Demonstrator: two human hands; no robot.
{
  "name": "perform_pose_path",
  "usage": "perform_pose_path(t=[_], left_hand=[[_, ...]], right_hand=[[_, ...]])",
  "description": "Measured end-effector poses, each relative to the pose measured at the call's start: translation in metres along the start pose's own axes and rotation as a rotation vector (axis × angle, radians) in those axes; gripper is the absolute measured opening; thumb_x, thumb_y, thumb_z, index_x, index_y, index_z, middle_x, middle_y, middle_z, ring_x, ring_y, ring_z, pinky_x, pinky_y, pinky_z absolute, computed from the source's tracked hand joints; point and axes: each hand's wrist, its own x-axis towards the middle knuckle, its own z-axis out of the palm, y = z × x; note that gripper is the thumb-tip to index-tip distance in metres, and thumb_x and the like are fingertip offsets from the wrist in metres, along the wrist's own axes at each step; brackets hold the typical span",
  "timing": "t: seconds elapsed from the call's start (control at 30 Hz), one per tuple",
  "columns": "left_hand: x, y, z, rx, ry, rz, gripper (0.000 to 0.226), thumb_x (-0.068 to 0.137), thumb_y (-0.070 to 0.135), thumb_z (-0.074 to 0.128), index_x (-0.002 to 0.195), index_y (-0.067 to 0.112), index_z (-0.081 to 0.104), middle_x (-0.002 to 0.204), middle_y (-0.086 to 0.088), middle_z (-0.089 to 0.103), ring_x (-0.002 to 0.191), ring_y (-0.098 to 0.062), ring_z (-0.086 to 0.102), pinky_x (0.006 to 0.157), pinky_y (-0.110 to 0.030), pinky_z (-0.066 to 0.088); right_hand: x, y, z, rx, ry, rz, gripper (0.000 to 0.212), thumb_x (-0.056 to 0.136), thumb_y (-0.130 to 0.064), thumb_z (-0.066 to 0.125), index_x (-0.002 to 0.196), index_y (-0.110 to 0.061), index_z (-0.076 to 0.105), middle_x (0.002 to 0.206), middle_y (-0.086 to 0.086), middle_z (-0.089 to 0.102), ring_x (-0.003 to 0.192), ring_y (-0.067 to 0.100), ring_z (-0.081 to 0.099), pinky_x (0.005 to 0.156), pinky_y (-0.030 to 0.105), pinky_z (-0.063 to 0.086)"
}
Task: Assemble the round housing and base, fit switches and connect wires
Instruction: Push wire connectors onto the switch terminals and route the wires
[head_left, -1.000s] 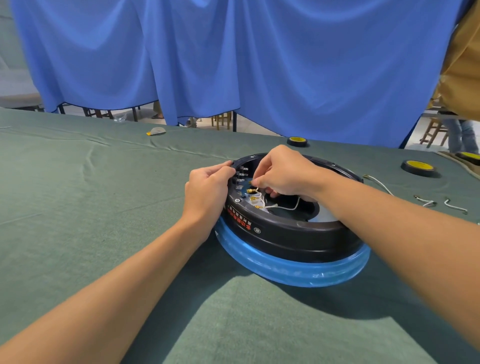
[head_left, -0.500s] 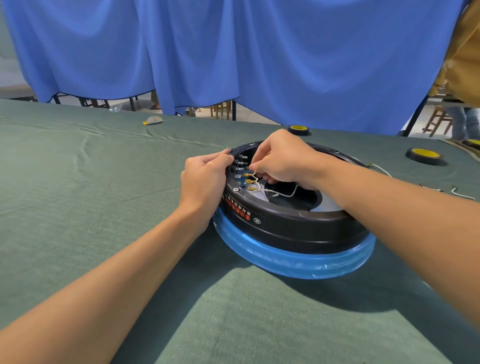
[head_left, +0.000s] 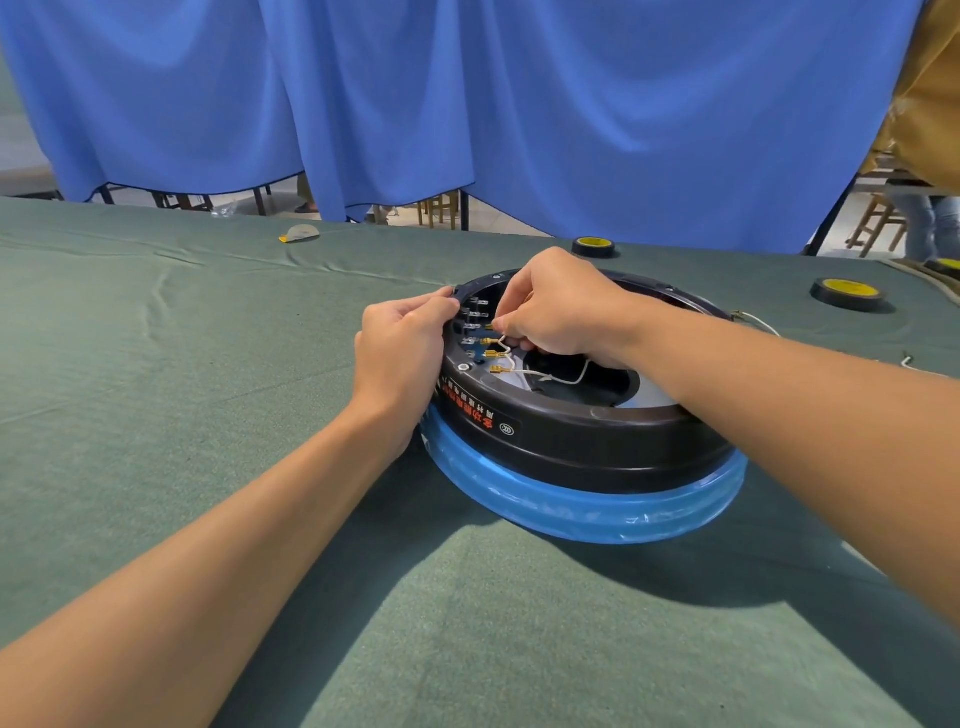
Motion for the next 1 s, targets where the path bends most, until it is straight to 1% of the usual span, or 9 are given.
perform_pose_path(t=[0.07,0.17,0.27,0.53,0.67,0.77,0.83,0.93,1.0], left_hand=[[0.0007,-0.0001,0.0003,-0.007,0.005,-0.010,0.036,0.069,0.033,0.058,0.093,0.017,0.080,0.102,-0.015,0.075,0.101,-0.038,0.068,0.096,-0.057,0.050],[0.0009,0.0004,0.0006,-0.004,0.010,-0.014,0.027,0.068,0.032,0.058,0.083,0.023,0.080,0.098,-0.012,0.076,0.102,-0.036,0.068,0.097,-0.055,0.050],[0.0019,0.0002,0.0008,-0.010,0.009,-0.024,0.037,0.067,0.032,0.059,0.096,0.018,0.079,0.104,-0.011,0.075,0.104,-0.033,0.068,0.099,-0.054,0.049],[0.0028,0.0010,0.0010,-0.015,0.018,-0.010,0.023,0.067,0.030,0.059,0.080,0.026,0.078,0.098,-0.009,0.076,0.103,-0.032,0.068,0.099,-0.053,0.050],[0.0041,0.0002,-0.0008,-0.006,-0.001,-0.003,0.033,0.074,0.025,0.060,0.098,0.013,0.079,0.100,-0.012,0.075,0.100,-0.033,0.070,0.097,-0.053,0.052],[0.0054,-0.0016,-0.0015,0.001,-0.001,0.013,0.020,0.078,0.022,0.061,0.077,0.020,0.080,0.085,-0.009,0.075,0.087,-0.030,0.070,0.088,-0.048,0.054],[0.0052,-0.0015,-0.0005,-0.005,0.005,0.006,0.019,0.075,0.023,0.061,0.073,0.019,0.079,0.079,-0.008,0.073,0.082,-0.029,0.068,0.081,-0.044,0.053],[0.0049,-0.0022,0.0005,-0.043,0.015,-0.013,0.032,0.072,0.026,0.062,0.094,0.012,0.079,0.093,-0.011,0.075,0.097,-0.034,0.070,0.092,-0.048,0.055],[0.0053,-0.0037,-0.0002,-0.038,0.027,0.004,0.031,0.079,0.020,0.063,0.104,0.012,0.077,0.099,-0.010,0.075,0.098,-0.030,0.071,0.095,-0.049,0.054]], right_hand=[[0.0007,0.0004,0.0007,-0.009,0.000,-0.008,0.015,0.091,-0.012,0.066,0.077,-0.018,0.068,0.085,0.003,0.067,0.090,0.021,0.063,0.072,0.030,0.052],[0.0007,0.0002,0.0014,-0.023,-0.002,-0.025,0.011,0.091,-0.012,0.064,0.082,-0.017,0.069,0.087,0.003,0.067,0.090,0.020,0.063,0.073,0.030,0.053],[-0.0004,-0.0013,0.0016,-0.040,-0.002,-0.048,0.007,0.092,-0.011,0.063,0.094,-0.014,0.070,0.095,0.005,0.066,0.094,0.021,0.062,0.080,0.032,0.053],[-0.0005,-0.0042,0.0016,-0.022,0.005,-0.044,0.009,0.092,-0.009,0.064,0.097,-0.011,0.071,0.098,0.007,0.065,0.100,0.024,0.060,0.088,0.037,0.054],[-0.0006,-0.0052,0.0044,-0.047,0.018,-0.046,0.011,0.092,-0.006,0.062,0.097,-0.007,0.071,0.091,0.008,0.066,0.092,0.025,0.062,0.075,0.032,0.055],[0.0013,-0.0053,0.0048,-0.057,0.021,-0.054,0.009,0.092,-0.005,0.061,0.093,-0.008,0.070,0.082,0.004,0.061,0.088,0.024,0.061,0.072,0.030,0.055],[0.0008,-0.0051,0.0039,-0.040,0.010,-0.060,0.009,0.092,-0.006,0.062,0.092,-0.011,0.069,0.080,0.001,0.060,0.090,0.023,0.061,0.076,0.031,0.056],[-0.0007,-0.0059,0.0014,-0.088,-0.004,-0.094,0.013,0.093,-0.010,0.062,0.103,-0.010,0.071,0.092,0.002,0.062,0.093,0.022,0.060,0.076,0.030,0.053],[-0.0026,-0.0064,-0.0019,-0.160,-0.012,-0.109,0.016,0.093,-0.011,0.061,0.107,-0.012,0.070,0.100,0.004,0.065,0.096,0.021,0.059,0.072,0.027,0.047]])
